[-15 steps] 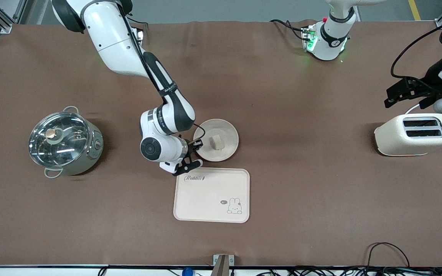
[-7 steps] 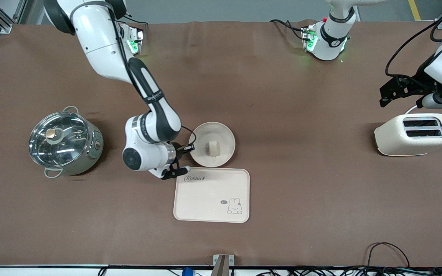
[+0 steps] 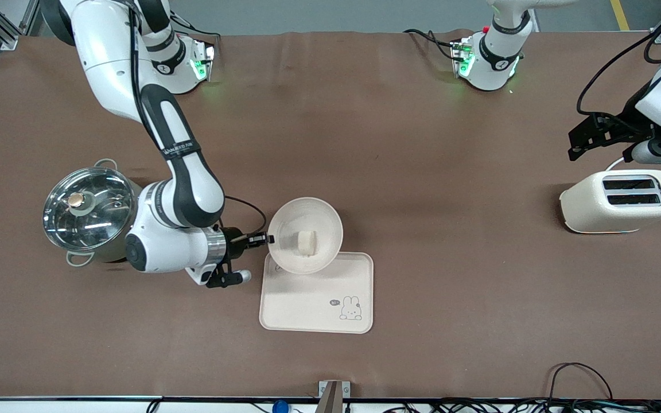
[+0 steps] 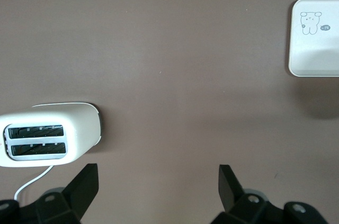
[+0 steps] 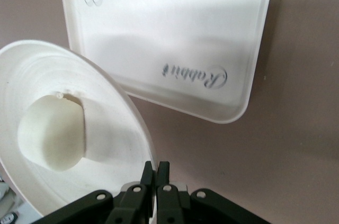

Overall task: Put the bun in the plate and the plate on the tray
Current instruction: 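Lift the plate with the right gripper and move it over the tray, then lower the plate onto the tray and open the right gripper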

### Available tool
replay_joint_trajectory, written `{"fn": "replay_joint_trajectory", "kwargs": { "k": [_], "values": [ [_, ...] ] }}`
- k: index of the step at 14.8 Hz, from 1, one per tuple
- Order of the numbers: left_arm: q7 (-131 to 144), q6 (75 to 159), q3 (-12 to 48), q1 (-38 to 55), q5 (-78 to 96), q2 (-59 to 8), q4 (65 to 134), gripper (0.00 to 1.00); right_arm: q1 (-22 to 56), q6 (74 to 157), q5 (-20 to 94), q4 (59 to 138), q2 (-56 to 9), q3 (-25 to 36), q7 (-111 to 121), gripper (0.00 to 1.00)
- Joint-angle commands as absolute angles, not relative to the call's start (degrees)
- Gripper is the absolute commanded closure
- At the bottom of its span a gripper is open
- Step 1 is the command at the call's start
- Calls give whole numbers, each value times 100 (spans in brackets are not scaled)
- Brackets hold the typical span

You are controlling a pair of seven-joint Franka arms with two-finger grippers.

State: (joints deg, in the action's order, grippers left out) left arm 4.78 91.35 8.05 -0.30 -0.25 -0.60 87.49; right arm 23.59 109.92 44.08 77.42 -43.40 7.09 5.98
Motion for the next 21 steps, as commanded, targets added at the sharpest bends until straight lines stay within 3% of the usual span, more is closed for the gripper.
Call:
{"fn": "replay_joint_trajectory", "kwargs": {
  "k": [1,7,13,18,21],
  "values": [
    [413,9211,809,-62,53,53,8859,0,2347,11362,4526,7340,-4394,668,54,97],
    [413,9211,809,-62,62,53,8859,0,2522,12734,4544,7295,-4930,633,-18,97],
    [413,9229,817,-62,62,44,8859,0,2576,12841,4553,6908,-5615,615,9,97],
    [413,9229,817,-53,62,44,8842,0,2531,12841,4553,6873,-5748,519,26,96],
    [404,9211,809,-62,62,44,8842,0,2566,12841,4553,6777,-5818,519,44,88]
  ]
}}
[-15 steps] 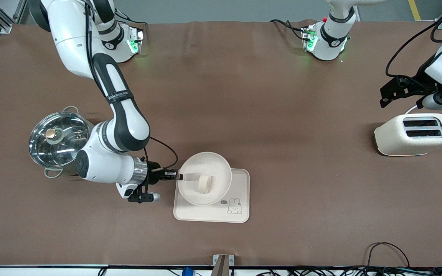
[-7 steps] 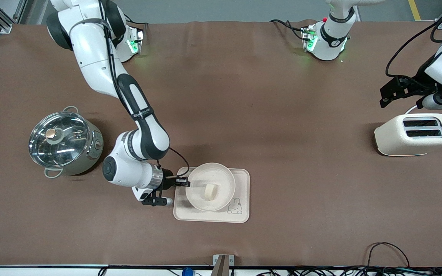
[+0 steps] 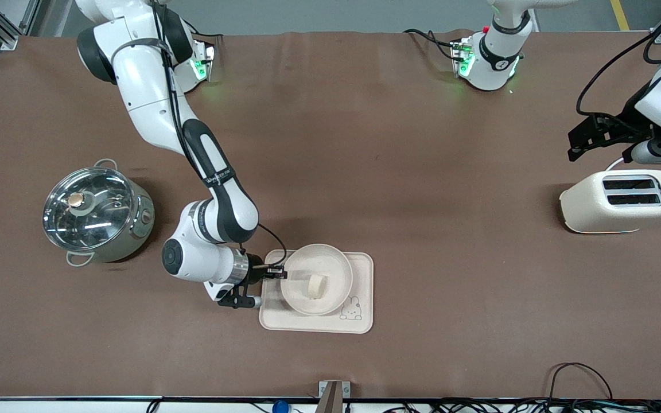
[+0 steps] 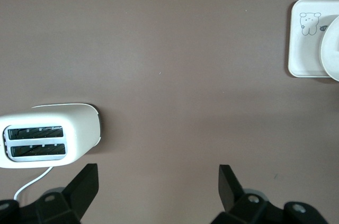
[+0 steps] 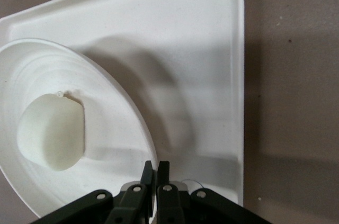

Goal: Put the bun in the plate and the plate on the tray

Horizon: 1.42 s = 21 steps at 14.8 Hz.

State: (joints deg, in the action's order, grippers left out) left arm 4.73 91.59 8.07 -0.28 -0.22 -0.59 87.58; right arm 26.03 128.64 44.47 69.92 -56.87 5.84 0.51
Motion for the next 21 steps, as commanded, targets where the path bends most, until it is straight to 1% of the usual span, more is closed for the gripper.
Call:
{"fn": "replay_joint_trajectory", "kwargs": {
  "k": [1,2,3,5,7,9,11,12,15,17,18,19,20,21],
  "values": [
    [413,9211,809,-62,62,44,8842,0,2540,12832,4553,6724,-5818,519,53,85],
    [413,9211,809,-62,62,35,8842,0,2523,12823,4553,6680,-5810,519,53,80],
    [404,9211,809,-62,62,35,8842,0,2514,12823,4544,6671,-5810,527,53,78],
    [404,9211,809,-70,62,35,8842,0,2461,12823,4544,6592,-5810,527,70,63],
    [404,9211,809,-70,62,35,8842,0,2417,12788,4518,6548,-5775,553,70,52],
    [396,9211,809,-62,53,35,8833,0,2260,12675,4421,6548,-5600,562,131,51],
    [396,9211,809,-70,53,35,8833,0,2093,12315,4168,6539,-5397,624,158,42],
    [378,9211,800,-70,53,35,8833,0,2005,12261,4001,6522,-5301,615,263,39],
    [360,9211,809,-70,53,35,8833,0,1978,12069,3509,6522,-5098,676,598,38],
    [360,9211,800,-70,53,35,8833,0,2100,11700,3148,6522,-4862,1000,615,38],
    [360,9211,800,-62,61,35,8833,0,2118,11507,2999,6539,-4695,1132,607,37],
    [360,9211,800,-70,53,35,8833,0,2066,11357,2745,6600,-4441,1134,606,36],
    [360,9211,800,-70,61,35,8833,0,1996,11181,2333,6896,-4047,1134,615,29],
    [360,9211,800,-70,62,35,8833,0,1943,11101,1920,7352,-3547,1116,667,28]
  ]
}}
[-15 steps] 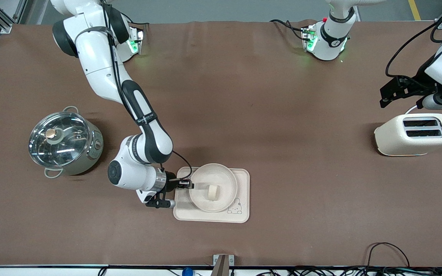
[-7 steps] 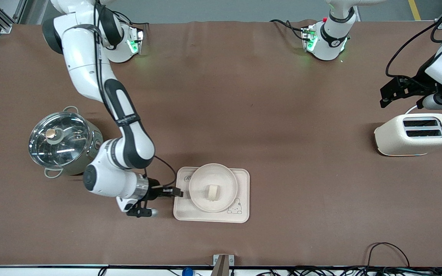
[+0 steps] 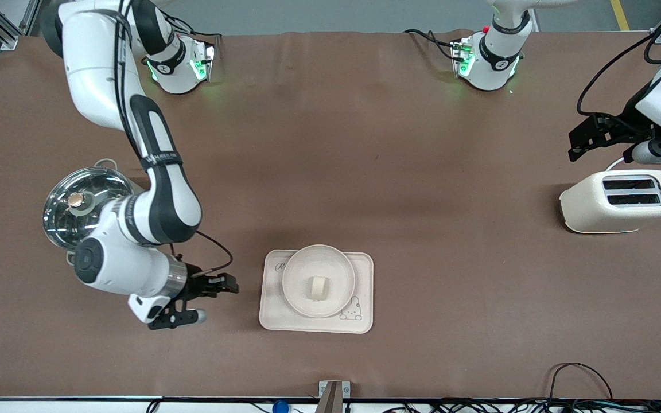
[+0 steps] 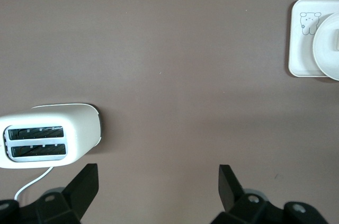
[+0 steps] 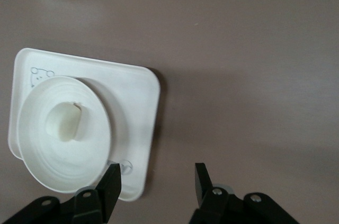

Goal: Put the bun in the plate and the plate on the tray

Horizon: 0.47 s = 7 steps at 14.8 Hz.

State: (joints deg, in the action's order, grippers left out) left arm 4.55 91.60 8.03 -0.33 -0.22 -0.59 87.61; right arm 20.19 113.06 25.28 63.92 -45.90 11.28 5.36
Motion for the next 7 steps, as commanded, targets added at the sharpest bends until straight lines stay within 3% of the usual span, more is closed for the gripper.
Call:
{"fn": "replay_joint_trajectory", "kwargs": {
  "k": [1,4,6,7],
  "values": [
    [360,9211,800,-70,62,35,8833,0,1908,11092,1516,7896,-2976,1116,685,27],
    [360,9211,800,-70,62,35,8833,0,1540,10970,889,9155,-1516,1107,843,21],
    [360,9211,800,-70,62,35,8833,0,1180,10261,800,9386,-812,1107,1098,0],
    [360,9211,800,-70,62,35,8833,0,1056,9996,765,9465,-565,1116,1107,0]
  ]
}}
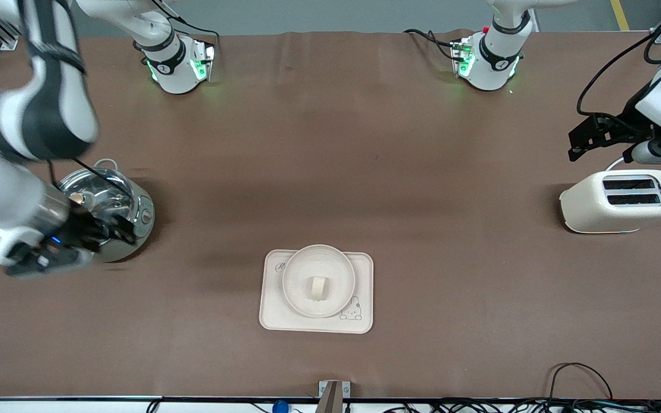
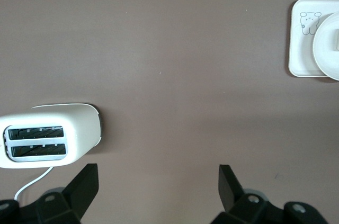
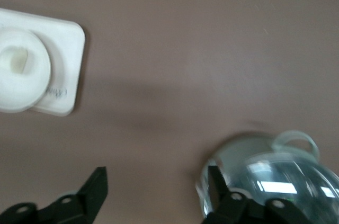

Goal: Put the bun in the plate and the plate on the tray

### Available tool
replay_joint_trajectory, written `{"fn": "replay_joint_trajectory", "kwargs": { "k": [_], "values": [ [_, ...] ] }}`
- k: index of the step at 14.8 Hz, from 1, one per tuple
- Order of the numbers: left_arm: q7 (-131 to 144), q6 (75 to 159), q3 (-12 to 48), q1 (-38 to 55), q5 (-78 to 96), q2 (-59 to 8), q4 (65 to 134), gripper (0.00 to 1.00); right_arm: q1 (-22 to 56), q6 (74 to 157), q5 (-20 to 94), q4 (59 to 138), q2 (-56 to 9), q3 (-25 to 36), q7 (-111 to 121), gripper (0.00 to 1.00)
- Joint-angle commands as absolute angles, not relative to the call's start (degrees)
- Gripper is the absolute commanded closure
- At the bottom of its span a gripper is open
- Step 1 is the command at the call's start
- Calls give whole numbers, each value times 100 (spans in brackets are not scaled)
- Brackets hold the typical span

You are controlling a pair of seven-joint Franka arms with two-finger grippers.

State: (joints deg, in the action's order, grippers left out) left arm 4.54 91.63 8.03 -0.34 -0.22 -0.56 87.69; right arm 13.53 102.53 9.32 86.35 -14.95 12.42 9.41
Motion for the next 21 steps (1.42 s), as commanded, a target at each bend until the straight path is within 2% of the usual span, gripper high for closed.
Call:
{"fn": "replay_joint_trajectory", "kwargs": {
  "k": [1,3,5,7,14,21],
  "values": [
    [360,9211,800,-70,62,35,8833,0,976,9837,669,9509,-319,1134,1116,0],
    [360,9211,800,-70,62,35,8833,0,827,9485,274,9597,59,1125,1134,0],
    [360,9211,800,-70,62,35,8833,0,660,9492,211,10088,700,1116,1143,0],
    [360,9211,800,-70,62,35,8833,0,633,9379,80,10143,922,1116,1151,0],
    [352,9211,800,-62,-44,-26,8746,0,615,8623,53,9730,861,1046,1099,0],
    [404,8914,782,-44,-79,-236,8281,0,642,8613,-79,9387,747,1002,1046,0]
  ]
}}
